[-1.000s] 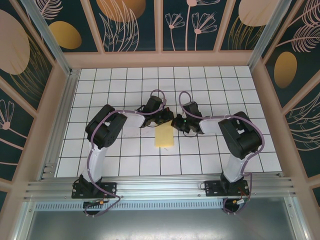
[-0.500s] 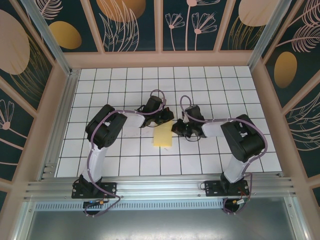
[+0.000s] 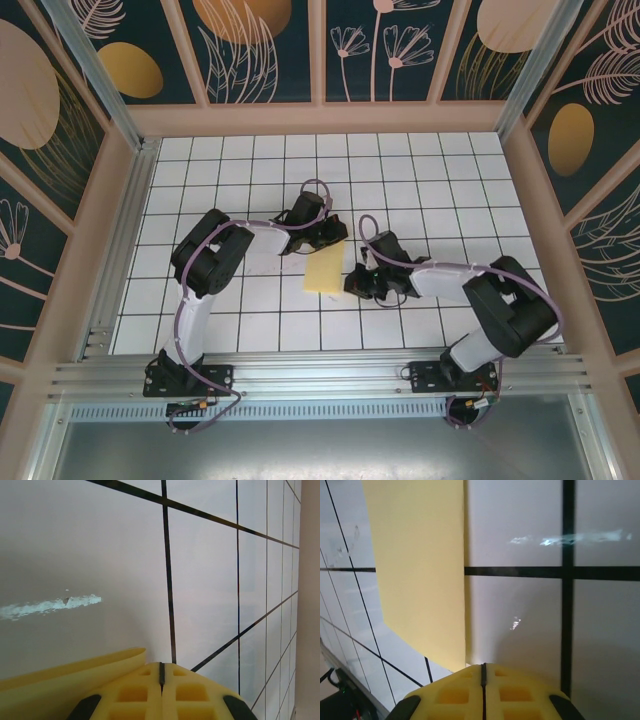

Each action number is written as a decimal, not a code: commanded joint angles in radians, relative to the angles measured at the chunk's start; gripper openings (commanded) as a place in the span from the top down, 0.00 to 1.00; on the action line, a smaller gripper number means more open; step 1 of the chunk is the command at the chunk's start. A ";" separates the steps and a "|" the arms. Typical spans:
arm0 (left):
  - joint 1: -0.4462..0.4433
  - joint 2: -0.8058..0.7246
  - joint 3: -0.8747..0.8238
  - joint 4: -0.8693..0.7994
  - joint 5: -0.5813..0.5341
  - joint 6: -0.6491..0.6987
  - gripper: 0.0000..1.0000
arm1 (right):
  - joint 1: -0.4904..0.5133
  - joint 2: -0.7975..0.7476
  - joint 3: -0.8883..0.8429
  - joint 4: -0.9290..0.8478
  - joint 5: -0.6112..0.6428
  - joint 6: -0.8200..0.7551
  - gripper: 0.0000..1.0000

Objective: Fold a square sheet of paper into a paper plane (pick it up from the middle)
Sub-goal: First fold in half a square sheet of paper at the center of the table.

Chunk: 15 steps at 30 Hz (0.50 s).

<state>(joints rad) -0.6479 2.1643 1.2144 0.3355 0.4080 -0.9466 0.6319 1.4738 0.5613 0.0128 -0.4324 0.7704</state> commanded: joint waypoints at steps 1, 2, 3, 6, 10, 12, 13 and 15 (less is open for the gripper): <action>0.010 -0.010 -0.001 -0.168 -0.002 0.051 0.94 | -0.007 -0.144 0.021 -0.106 0.161 0.017 0.89; 0.009 -0.035 0.017 -0.178 0.006 0.061 0.91 | -0.013 -0.170 0.029 -0.113 0.195 0.019 0.87; 0.011 -0.058 0.033 -0.187 0.005 0.068 0.87 | -0.019 -0.182 0.035 -0.116 0.212 0.018 0.86; 0.026 -0.142 0.052 -0.195 0.006 0.068 0.73 | -0.041 -0.178 0.068 -0.118 0.238 0.001 0.82; 0.061 -0.271 -0.025 -0.200 -0.073 0.064 0.59 | -0.059 -0.078 0.157 -0.103 0.218 -0.058 0.78; 0.077 -0.338 -0.102 -0.200 -0.127 0.061 0.55 | -0.063 -0.001 0.211 -0.086 0.166 -0.090 0.77; 0.082 -0.374 -0.147 -0.200 -0.155 0.057 0.53 | -0.063 0.051 0.244 -0.078 0.142 -0.105 0.77; 0.088 -0.438 -0.227 -0.202 -0.205 0.049 0.51 | -0.063 0.129 0.293 -0.068 0.104 -0.126 0.77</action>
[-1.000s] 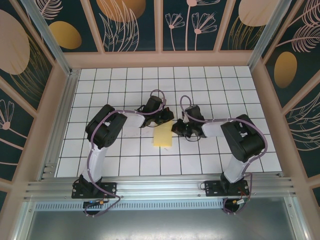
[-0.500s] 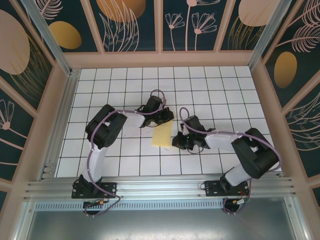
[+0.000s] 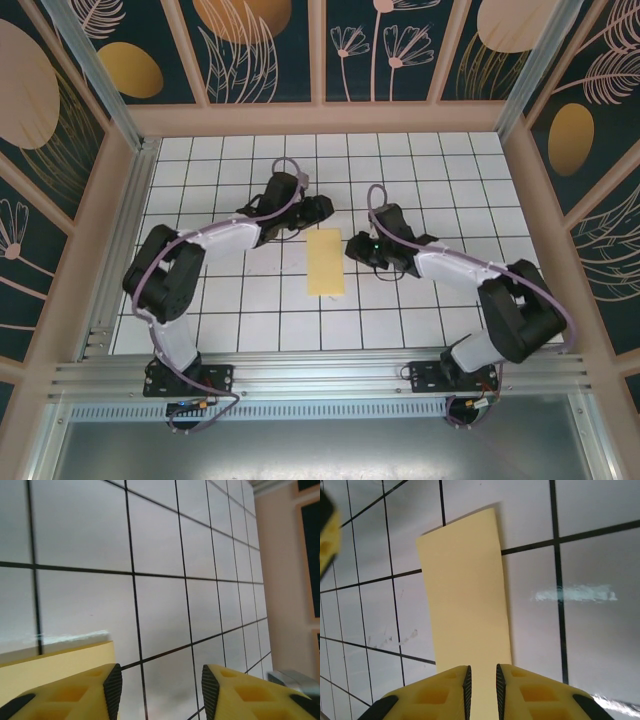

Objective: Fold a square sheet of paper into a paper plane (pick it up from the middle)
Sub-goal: First fold in half a square sheet of paper at the center of the table, then fold the triangle a second time at the center of the table.

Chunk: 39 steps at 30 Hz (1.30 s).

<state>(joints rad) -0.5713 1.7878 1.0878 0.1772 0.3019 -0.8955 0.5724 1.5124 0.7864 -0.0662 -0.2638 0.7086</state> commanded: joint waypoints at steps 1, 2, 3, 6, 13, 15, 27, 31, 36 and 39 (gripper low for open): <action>0.013 -0.101 -0.149 -0.044 -0.114 -0.009 0.49 | -0.003 0.132 0.095 0.018 -0.084 -0.075 0.78; 0.013 -0.127 -0.182 -0.042 -0.124 -0.015 0.49 | -0.003 0.165 0.118 0.021 -0.100 -0.082 0.79; 0.013 -0.152 -0.218 -0.041 -0.128 -0.022 0.48 | -0.005 0.199 0.145 0.024 -0.115 -0.089 0.81; 0.013 -0.206 -0.298 -0.032 -0.129 -0.046 0.46 | -0.013 0.273 0.205 0.029 -0.118 -0.097 0.84; 0.013 -0.255 -0.427 0.029 -0.061 -0.086 0.38 | -0.060 0.388 0.263 0.041 -0.113 -0.091 0.84; 0.011 -0.257 -0.451 0.054 -0.028 -0.093 0.35 | -0.068 0.415 0.267 0.034 -0.111 -0.083 0.84; -0.074 -0.298 -0.588 0.212 0.097 -0.230 0.29 | -0.087 0.465 0.245 0.027 -0.094 -0.003 0.81; -0.104 -0.283 -0.606 0.242 0.105 -0.282 0.32 | -0.087 0.470 0.249 0.025 -0.094 0.000 0.81; -0.117 -0.254 -0.615 0.277 0.133 -0.300 0.38 | -0.088 0.476 0.245 0.032 -0.098 0.003 0.81; -0.126 -0.239 -0.615 0.304 0.155 -0.317 0.45 | -0.088 0.478 0.239 0.036 -0.099 0.006 0.81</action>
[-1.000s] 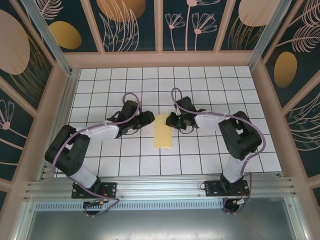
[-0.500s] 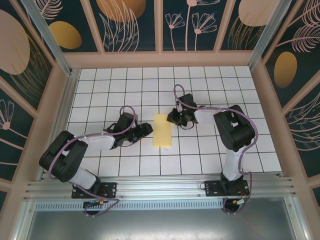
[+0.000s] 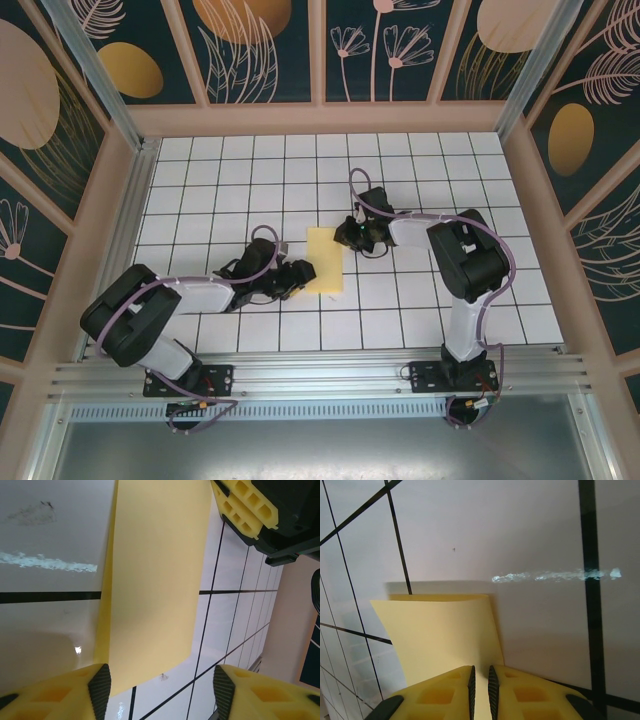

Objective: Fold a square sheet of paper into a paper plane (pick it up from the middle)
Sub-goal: Fold the triangle a second time at the center of the table.

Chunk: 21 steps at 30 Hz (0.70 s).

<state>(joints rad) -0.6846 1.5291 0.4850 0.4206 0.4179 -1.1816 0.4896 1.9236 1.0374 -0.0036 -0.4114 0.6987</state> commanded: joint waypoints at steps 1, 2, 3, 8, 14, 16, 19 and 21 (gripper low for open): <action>-0.015 0.022 -0.012 0.056 0.039 -0.031 0.46 | -0.006 0.067 -0.013 -0.025 0.048 0.017 0.81; -0.015 0.023 -0.011 0.045 0.035 -0.029 0.46 | -0.006 0.067 -0.015 -0.022 0.047 0.018 0.81; -0.015 0.024 -0.009 0.024 0.027 -0.024 0.45 | -0.005 0.068 -0.016 -0.021 0.046 0.020 0.81; -0.018 0.005 -0.004 -0.045 -0.009 0.005 0.39 | -0.005 0.071 -0.015 -0.017 0.039 0.022 0.81; -0.019 -0.027 0.014 -0.151 -0.071 0.046 0.35 | -0.006 0.076 -0.019 -0.014 0.043 0.022 0.81; -0.021 -0.008 0.013 -0.128 -0.059 0.038 0.35 | -0.006 0.081 -0.020 -0.011 0.042 0.025 0.82; -0.024 0.020 0.017 -0.086 -0.029 0.032 0.40 | -0.006 0.088 -0.023 -0.005 0.036 0.028 0.82; -0.025 0.031 0.015 -0.045 -0.013 0.015 0.47 | -0.005 0.090 -0.023 -0.002 0.031 0.030 0.82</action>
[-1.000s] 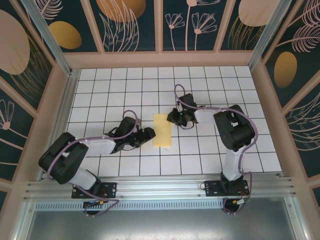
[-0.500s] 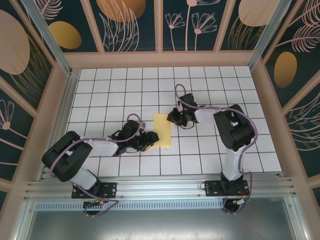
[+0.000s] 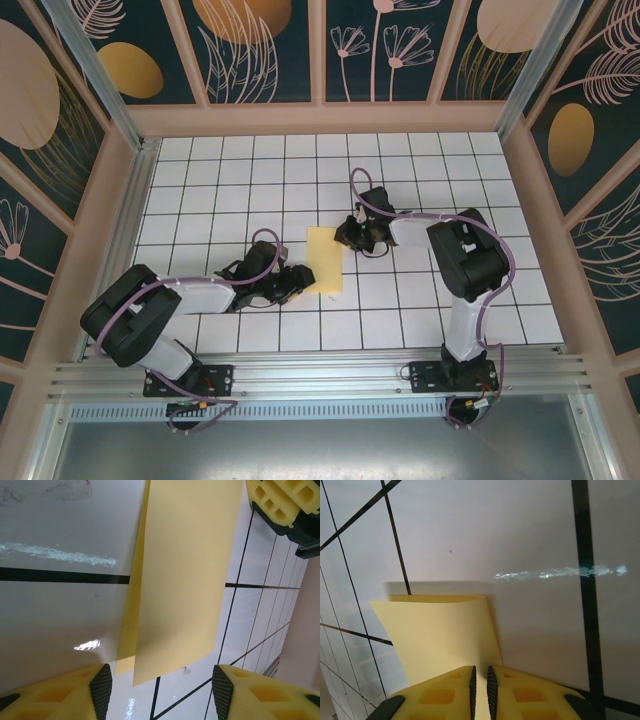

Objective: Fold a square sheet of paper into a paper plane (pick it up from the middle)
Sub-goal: Fold the triangle a second time at the center of the table.

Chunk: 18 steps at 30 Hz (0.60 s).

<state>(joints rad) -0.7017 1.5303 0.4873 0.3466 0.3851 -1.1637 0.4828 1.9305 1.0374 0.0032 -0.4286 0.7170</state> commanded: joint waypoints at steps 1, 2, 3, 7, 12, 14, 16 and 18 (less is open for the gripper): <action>-0.008 0.034 0.013 0.039 0.020 -0.009 0.52 | 0.002 0.085 -0.023 -0.009 0.047 0.012 0.82; -0.007 0.037 0.013 0.045 0.019 -0.011 0.55 | 0.002 0.084 -0.023 -0.009 0.047 0.012 0.82; -0.009 0.039 0.013 0.048 0.017 -0.014 0.58 | 0.002 0.086 -0.023 -0.009 0.045 0.012 0.82; -0.008 0.057 0.010 0.076 0.021 -0.027 0.68 | 0.002 0.082 -0.023 -0.006 0.038 0.013 0.82; -0.007 0.056 0.003 0.073 -0.026 -0.037 0.77 | 0.000 0.062 -0.020 -0.001 0.020 0.013 0.82; -0.007 0.054 -0.007 0.076 -0.053 -0.047 0.81 | -0.001 0.042 -0.020 0.009 0.007 0.012 0.82; -0.007 0.057 -0.020 0.095 -0.069 -0.065 0.87 | -0.002 0.016 -0.017 0.008 -0.002 0.007 0.82; -0.007 0.062 -0.029 0.109 -0.081 -0.079 0.92 | -0.003 -0.016 -0.018 0.002 -0.006 -0.001 0.82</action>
<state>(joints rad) -0.7033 1.5776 0.4805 0.4179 0.3454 -1.2175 0.4770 1.9297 1.0370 0.0147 -0.4503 0.7197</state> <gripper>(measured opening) 0.099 0.183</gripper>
